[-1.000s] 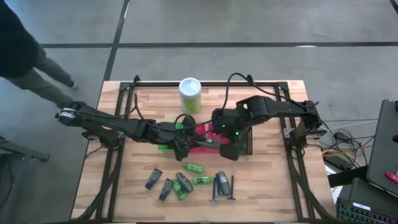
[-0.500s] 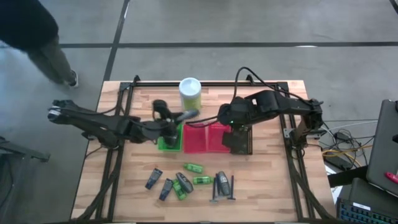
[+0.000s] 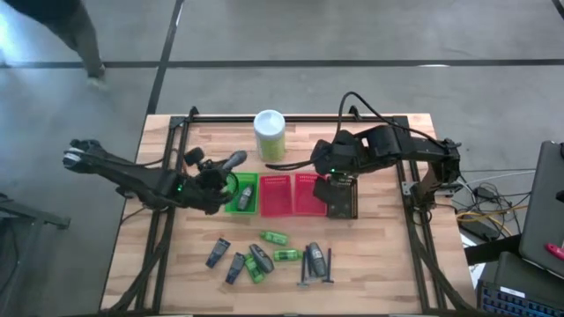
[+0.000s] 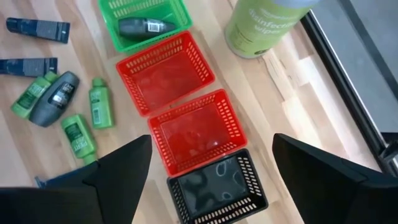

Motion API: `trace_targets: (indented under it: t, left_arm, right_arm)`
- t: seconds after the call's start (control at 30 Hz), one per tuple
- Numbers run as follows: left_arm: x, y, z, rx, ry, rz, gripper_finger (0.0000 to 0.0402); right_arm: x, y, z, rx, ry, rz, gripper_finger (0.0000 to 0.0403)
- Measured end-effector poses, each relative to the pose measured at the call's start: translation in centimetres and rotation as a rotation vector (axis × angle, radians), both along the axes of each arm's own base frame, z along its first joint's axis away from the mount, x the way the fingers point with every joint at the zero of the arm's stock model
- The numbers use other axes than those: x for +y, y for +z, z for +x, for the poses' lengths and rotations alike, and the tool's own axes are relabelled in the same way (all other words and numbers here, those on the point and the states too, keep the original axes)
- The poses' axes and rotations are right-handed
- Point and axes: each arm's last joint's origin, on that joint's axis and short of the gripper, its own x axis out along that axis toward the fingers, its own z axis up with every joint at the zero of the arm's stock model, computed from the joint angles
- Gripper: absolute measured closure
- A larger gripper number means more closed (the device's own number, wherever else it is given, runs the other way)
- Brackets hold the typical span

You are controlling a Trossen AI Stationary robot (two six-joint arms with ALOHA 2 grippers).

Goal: Pick & Place Travel size toiletries
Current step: Put the black deodorant into the green bin

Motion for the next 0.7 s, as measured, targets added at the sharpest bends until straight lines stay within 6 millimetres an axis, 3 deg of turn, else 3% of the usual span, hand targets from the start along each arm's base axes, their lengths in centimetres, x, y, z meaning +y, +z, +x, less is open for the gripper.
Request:
trace_targets:
  t: [0.37,0.7]
  left_arm:
    - [-0.6,-5.5,-0.9,0.028,0.081,-0.333,0.0283]
    - [-1.1,-7.8,0.4,0.108,0.069,-0.318,0.0283]
  right_arm:
    - [-0.1,-0.1,0.0,-0.002,-0.017,0.007,0.0063]
    - [-0.3,-0.1,0.1,-0.008,-0.047,0.018,0.0087]
